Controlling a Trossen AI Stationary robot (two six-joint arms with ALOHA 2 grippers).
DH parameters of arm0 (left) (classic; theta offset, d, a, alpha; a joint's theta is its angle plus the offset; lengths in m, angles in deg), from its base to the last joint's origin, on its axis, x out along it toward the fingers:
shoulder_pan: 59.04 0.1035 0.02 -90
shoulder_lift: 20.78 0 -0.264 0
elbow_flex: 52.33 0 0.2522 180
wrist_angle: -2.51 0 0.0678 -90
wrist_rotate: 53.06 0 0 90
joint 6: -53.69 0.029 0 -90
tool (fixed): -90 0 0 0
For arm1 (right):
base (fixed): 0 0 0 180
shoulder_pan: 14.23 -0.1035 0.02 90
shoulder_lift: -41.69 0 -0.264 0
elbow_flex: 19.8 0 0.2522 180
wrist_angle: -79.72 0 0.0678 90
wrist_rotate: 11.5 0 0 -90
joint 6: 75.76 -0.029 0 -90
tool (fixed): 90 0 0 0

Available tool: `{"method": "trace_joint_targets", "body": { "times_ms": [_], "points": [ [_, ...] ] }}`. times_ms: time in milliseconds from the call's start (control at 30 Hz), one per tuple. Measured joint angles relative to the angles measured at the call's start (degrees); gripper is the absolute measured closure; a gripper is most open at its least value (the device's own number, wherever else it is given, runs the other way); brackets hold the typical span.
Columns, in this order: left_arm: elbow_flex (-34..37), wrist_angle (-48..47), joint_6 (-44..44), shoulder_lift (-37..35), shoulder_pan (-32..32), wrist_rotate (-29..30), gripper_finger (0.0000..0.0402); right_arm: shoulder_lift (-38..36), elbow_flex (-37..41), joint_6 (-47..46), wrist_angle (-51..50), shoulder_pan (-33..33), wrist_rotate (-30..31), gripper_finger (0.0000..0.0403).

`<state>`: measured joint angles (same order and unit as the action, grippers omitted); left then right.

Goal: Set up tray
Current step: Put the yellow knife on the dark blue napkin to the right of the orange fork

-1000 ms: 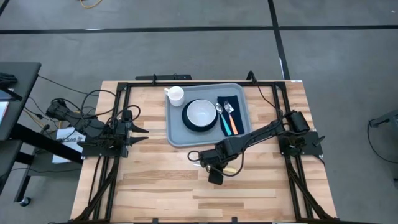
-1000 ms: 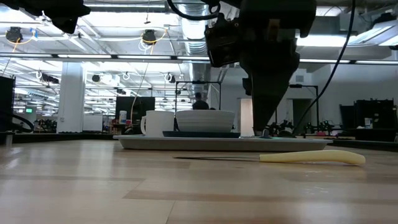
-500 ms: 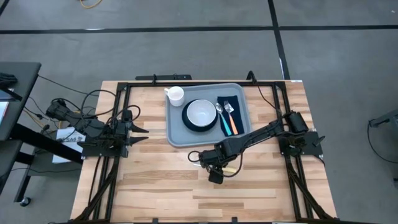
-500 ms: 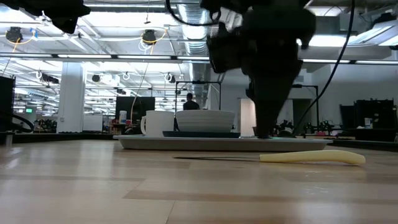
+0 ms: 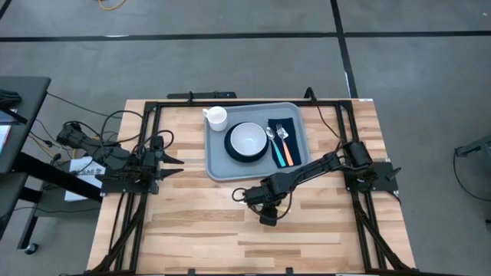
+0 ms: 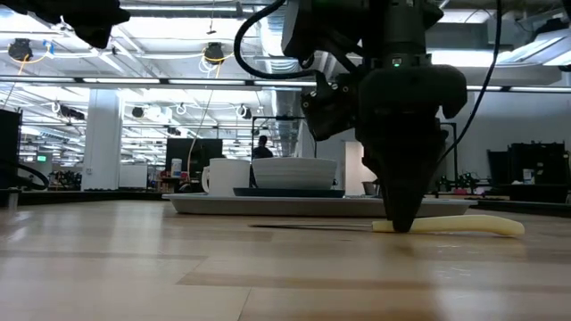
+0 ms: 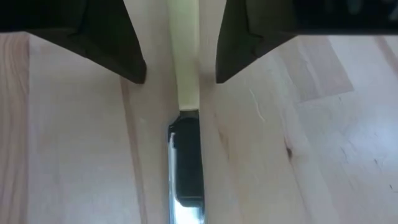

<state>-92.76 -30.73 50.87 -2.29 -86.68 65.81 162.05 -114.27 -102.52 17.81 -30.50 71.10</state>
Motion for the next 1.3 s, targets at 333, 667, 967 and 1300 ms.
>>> {"method": "trace_joint_targets", "body": {
  "times_ms": [333, 667, 967, 1300],
  "points": [
    [0.0, -0.1, 0.0, 0.3, 0.0, 0.0, 0.0305, -0.1, 0.2, 0.2, -0.8, 0.0, 0.4, 0.0276],
    [0.0, -0.1, 0.0, 0.3, 0.0, 0.0, 0.0305, -0.1, 0.2, -0.2, -1.2, 0.5, 0.1, 0.0374],
    [0.0, -0.1, 0.0, 0.3, 0.0, 0.0, 0.0305, 0.6, -4.5, 0.1, -6.5, 0.4, -0.1, 0.0364],
    [0.0, -0.1, 0.0, 0.3, 0.0, 0.0, 0.0305, 0.6, -8.3, 0.3, -14.1, -0.6, -0.9, 0.0371]
  ]
}}
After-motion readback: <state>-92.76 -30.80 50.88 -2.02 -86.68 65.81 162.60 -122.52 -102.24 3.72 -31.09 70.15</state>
